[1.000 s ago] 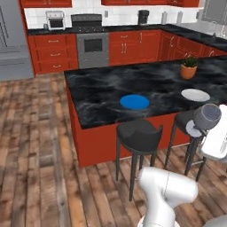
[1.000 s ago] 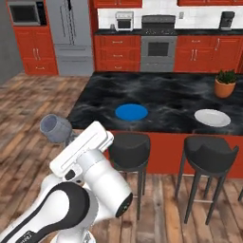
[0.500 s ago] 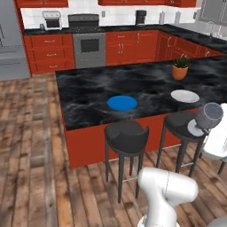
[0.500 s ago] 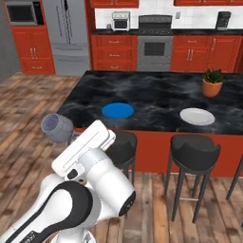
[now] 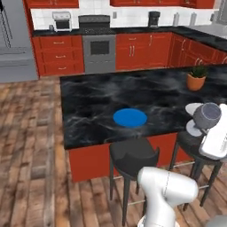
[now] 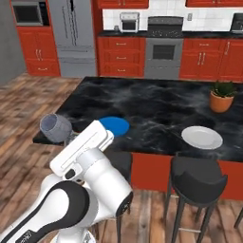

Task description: Retrieve the wine glasses from the counter and place one next to each plate.

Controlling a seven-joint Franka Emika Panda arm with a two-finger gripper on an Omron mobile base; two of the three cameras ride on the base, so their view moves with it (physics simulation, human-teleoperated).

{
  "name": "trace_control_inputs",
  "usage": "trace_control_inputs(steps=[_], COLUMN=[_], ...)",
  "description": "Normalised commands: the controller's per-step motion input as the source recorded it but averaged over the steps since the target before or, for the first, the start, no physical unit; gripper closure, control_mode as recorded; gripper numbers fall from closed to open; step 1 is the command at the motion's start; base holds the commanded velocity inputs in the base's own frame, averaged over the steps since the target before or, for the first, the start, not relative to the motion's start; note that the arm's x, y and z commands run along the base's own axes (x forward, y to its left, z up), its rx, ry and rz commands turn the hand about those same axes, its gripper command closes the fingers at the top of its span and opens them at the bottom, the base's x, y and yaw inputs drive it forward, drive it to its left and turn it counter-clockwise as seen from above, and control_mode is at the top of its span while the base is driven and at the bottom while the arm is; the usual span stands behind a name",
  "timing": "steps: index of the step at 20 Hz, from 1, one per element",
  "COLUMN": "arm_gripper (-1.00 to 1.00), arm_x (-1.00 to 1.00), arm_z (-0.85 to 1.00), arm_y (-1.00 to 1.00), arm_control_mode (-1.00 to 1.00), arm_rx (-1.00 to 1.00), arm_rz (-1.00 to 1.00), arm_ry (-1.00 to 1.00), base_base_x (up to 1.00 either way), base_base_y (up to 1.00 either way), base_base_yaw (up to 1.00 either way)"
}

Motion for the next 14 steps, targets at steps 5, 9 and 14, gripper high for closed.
trace_control_inputs(steps=[5, 9, 14], arm_gripper=[1.0, 1.0, 1.0], arm_x=[0.0, 0.0, 0.0], arm_z=[0.0, 0.0, 0.0], arm_y=[0.0, 0.0, 0.0], arm_control_mode=[1.0, 1.0, 1.0], arm_rx=[0.0, 0.0, 0.0], arm_rz=[0.0, 0.0, 0.0], arm_ry=[0.0, 0.0, 0.0], base_base_x=[0.2, 0.4, 0.77], base_base_y=[-0.68, -0.16, -0.09], base_base_yaw=[0.21, 0.12, 0.11])
